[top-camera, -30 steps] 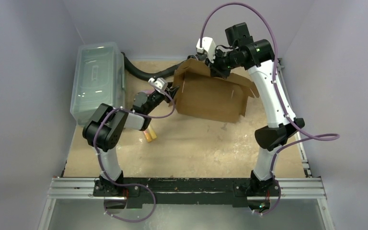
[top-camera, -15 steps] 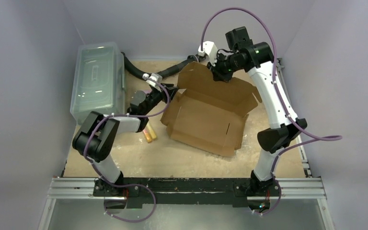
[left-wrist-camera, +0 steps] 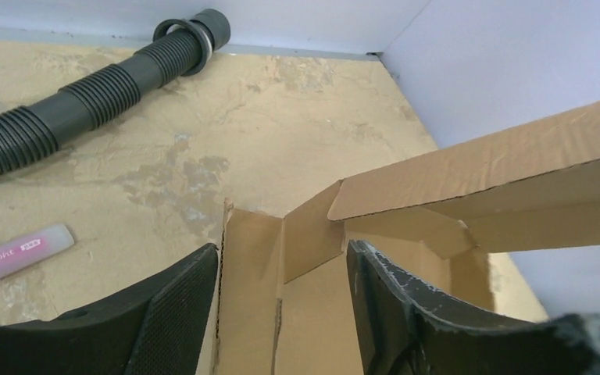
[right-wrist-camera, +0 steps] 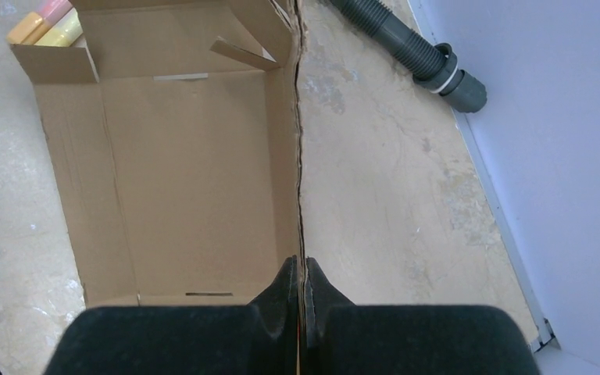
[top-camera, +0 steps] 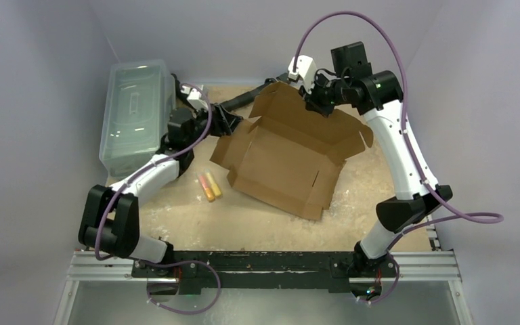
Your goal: Fold the paper box
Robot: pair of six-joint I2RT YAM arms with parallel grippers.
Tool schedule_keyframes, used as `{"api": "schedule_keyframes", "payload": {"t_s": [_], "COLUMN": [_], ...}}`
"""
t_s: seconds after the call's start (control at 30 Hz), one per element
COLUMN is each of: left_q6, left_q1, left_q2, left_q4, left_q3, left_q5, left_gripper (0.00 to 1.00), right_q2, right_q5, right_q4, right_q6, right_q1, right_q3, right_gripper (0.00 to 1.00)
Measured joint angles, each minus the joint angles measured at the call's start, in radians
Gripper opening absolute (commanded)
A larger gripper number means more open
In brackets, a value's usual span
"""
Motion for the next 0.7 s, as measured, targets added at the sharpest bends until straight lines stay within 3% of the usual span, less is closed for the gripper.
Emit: {"api": "schedule_keyframes", "payload": {"t_s": [0.2,0.33,0.7], "left_q6": [-0.112,-0.167,-0.114], "left_q1": [0.114,0.201,0.253], "left_q2": [-0.059,-0.109,-0.371], "left_q4": [-0.117,-0.126,-0.313], "left_q3": [0.030,-0.029,-0.131], "left_q5": [0.157,0.235,0.209], "left_gripper": [0.63,0.65,0.65], "right_q2": [-0.017,-0.024,-0.065], "right_q5": [-0.001,-0.001,0.023], "right_q4": [0.026,0.041,0.080], "right_q6": [0.005,0.005,0.009], "right_q1": [0.000,0.000,0.000], "right_q3": [-0.027,-0.043,-0.073], "right_gripper": [0.00,0.00,0.00]}}
